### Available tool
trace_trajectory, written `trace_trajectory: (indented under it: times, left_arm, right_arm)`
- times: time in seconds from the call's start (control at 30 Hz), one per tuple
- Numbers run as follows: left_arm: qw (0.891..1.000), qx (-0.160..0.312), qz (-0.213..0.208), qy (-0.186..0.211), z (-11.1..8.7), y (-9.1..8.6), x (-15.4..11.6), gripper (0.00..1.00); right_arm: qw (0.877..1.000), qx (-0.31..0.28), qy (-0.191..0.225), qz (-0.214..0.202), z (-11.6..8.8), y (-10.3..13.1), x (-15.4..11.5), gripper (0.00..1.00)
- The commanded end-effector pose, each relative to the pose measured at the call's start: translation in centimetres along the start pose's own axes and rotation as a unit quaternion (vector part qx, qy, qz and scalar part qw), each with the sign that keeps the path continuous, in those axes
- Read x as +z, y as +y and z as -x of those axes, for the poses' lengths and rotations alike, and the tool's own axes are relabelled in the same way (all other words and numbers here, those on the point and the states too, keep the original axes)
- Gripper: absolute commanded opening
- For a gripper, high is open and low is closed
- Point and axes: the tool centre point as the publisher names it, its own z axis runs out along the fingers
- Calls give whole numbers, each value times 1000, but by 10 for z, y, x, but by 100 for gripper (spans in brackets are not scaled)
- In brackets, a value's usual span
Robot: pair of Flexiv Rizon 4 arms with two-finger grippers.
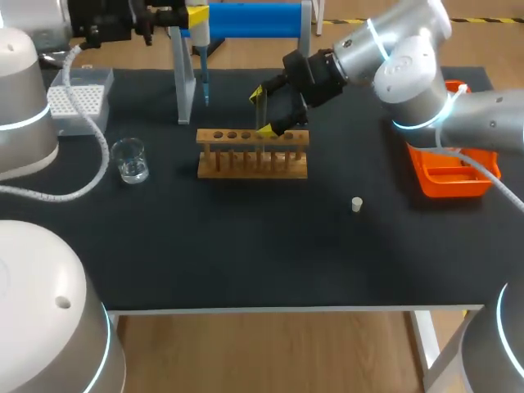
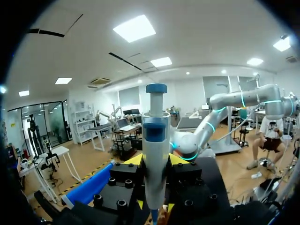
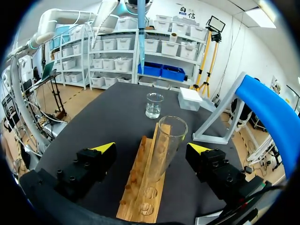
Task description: Invert the test tube, pick up the pipette, mount the tip to pipette, aspirate from beaker and dispense into the tube, eject the tip, return the pipette, and cap with the stopper.
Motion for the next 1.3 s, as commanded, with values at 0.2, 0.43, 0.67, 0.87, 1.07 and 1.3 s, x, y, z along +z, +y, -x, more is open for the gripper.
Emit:
trace_trajectory:
  times: [0.2, 0.43, 0.67, 0.87, 1.07, 1.3]
  left_arm:
    - [1000, 0, 0, 3, 4, 0, 3, 0]
    - [1000, 0, 0, 3, 4, 0, 3, 0]
    - [1000, 0, 0, 3, 4, 0, 3, 0]
    - [1000, 0, 0, 3, 4, 0, 3, 0]
    - [1000, 0, 0, 3, 4, 0, 3, 0]
    - [1000, -9, 6, 20, 1, -4, 20, 0]
  right_arm:
    - [1000, -1, 0, 0, 0, 0, -1, 100]
    - [1000, -1, 0, 0, 0, 0, -1, 100]
    - [1000, -1, 0, 0, 0, 0, -1, 100]
    - [1000, -1, 0, 0, 0, 0, -1, 100]
    - [1000, -1, 0, 0, 0, 0, -1, 100]
    - [1000, -1, 0, 0, 0, 0, -1, 100]
